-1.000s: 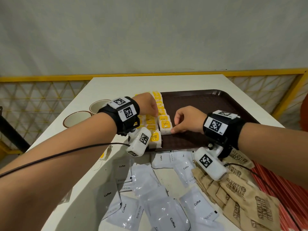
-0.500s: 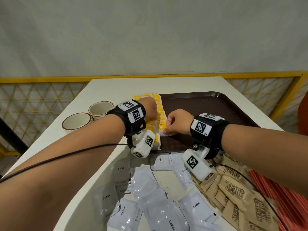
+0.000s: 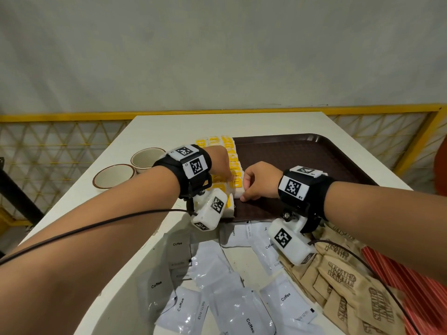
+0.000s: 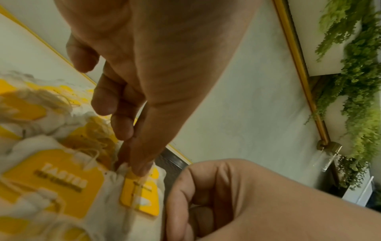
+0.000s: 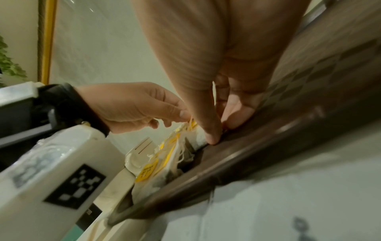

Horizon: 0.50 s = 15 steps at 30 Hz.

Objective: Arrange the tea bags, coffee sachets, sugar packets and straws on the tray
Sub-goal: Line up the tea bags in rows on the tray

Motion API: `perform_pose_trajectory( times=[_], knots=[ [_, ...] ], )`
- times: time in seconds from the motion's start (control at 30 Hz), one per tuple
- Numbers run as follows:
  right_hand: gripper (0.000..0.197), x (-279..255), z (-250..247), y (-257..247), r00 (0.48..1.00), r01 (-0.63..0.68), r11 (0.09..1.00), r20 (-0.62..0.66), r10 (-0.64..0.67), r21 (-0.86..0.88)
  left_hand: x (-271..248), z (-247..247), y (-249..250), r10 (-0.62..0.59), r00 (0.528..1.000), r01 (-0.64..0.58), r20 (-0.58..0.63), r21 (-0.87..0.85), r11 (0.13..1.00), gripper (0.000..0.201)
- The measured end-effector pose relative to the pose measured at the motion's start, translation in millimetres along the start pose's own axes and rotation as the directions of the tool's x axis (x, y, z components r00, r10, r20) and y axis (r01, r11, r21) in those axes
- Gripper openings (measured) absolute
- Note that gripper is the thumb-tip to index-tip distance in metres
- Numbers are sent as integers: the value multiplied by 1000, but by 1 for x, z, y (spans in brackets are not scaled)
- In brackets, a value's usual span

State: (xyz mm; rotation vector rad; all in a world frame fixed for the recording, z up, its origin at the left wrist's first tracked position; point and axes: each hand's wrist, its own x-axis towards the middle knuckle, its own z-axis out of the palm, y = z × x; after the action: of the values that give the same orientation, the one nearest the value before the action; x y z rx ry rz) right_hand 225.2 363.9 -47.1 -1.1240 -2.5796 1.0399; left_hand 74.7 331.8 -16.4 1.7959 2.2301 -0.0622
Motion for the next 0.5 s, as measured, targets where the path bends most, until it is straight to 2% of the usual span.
perform_pose_trajectory(
  times=[0.27,0.4,0.5],
  knots=[
    [26,0,1,0,1000,-16,1000,10,16,-7,-3,-6,3,26,1000,-26,1,-47,999,32],
    [26,-1,2,-1,999,-40,999,-20,40,17,-1,1,3,13,1000,-15,-24,-75,997,20],
    [23,-6,0,-3,997,-72,996,-8,72,46,0,7,2,-28,998,16,-56,-191,981,20]
  ],
)
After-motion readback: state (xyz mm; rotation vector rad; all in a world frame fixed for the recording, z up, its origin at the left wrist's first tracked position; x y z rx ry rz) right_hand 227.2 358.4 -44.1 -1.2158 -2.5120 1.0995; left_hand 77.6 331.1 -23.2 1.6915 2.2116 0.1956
